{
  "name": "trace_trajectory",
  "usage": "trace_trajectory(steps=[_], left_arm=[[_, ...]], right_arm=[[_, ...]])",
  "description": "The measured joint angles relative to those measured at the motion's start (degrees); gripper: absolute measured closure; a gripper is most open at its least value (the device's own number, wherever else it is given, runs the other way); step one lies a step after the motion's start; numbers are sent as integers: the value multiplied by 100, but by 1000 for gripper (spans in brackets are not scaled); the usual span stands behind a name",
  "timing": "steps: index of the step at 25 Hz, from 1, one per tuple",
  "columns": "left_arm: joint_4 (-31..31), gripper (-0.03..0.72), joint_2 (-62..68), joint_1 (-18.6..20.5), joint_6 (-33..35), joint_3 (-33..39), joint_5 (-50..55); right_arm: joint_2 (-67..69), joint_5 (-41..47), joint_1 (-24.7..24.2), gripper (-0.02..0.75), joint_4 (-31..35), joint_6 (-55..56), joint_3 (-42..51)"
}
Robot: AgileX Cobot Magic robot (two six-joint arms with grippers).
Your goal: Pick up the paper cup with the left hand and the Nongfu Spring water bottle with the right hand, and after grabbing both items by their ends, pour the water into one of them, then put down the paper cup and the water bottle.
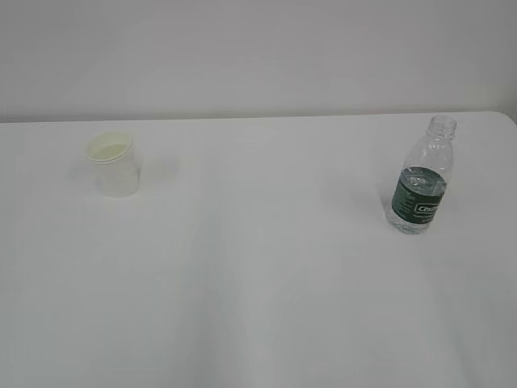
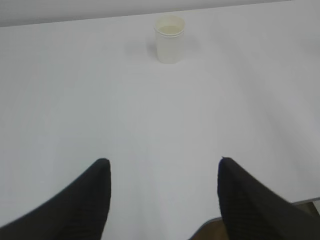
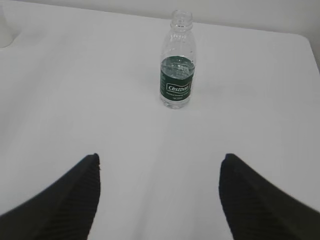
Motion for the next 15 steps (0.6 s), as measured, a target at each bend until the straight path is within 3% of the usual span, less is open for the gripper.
trace_trajectory(steps=[15], left_arm=[[-126, 229, 0, 0, 13, 416, -354]], right_arm=[[-102, 413, 0, 184, 134, -11, -156]])
